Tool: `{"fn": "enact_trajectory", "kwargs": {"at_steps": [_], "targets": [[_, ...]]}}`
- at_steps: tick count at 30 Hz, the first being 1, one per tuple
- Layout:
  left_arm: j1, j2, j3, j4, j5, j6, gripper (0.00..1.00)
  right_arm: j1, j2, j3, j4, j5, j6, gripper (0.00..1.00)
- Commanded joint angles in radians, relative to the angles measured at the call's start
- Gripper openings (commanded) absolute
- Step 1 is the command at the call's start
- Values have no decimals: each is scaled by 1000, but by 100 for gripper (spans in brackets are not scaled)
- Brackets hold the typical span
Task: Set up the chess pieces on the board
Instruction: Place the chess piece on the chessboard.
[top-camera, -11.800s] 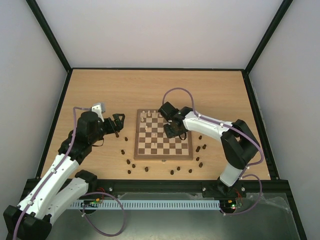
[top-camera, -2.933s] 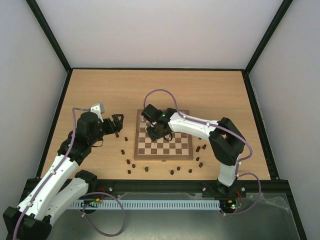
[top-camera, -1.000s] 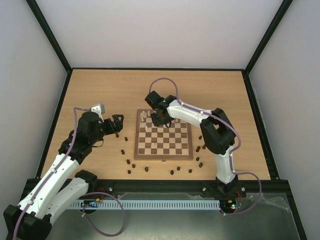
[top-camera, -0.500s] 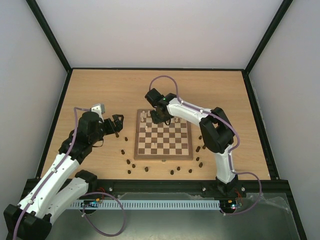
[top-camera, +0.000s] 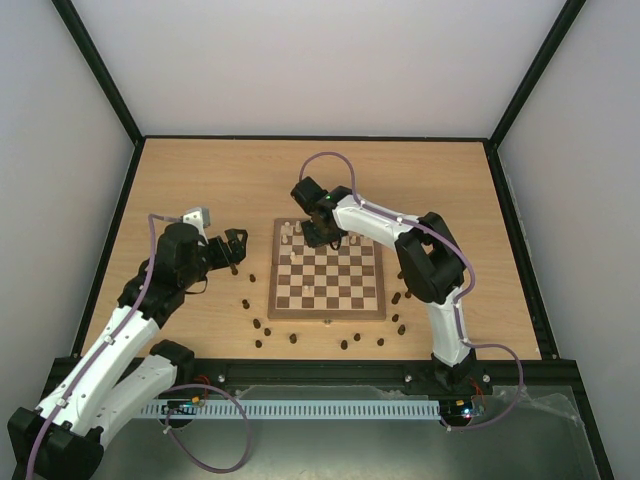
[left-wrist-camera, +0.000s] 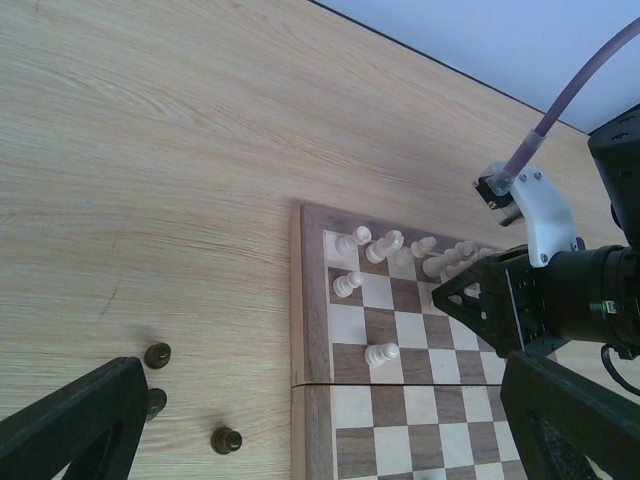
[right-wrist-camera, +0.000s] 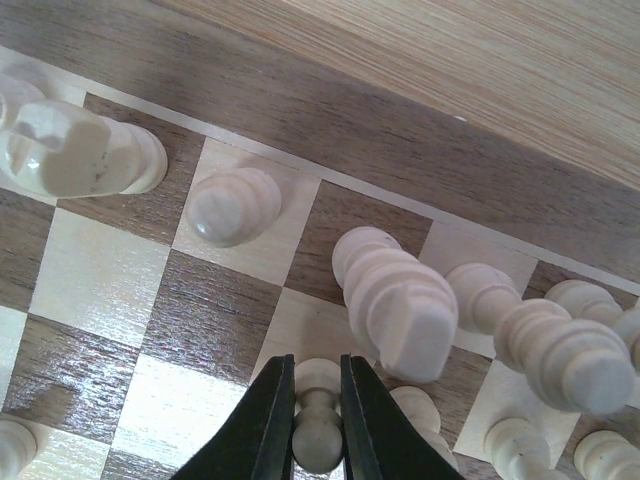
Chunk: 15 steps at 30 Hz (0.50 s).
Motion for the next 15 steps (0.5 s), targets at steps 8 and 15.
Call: {"fn": "enact_trajectory", "kwargs": {"at_steps": [8, 15], "targets": [[-4, 8, 11, 24, -8, 12, 99, -9, 28, 31, -24, -7, -13, 12], [-4, 9, 10, 23, -9, 11, 99, -11, 30, 29, -18, -10, -14, 12]]}}
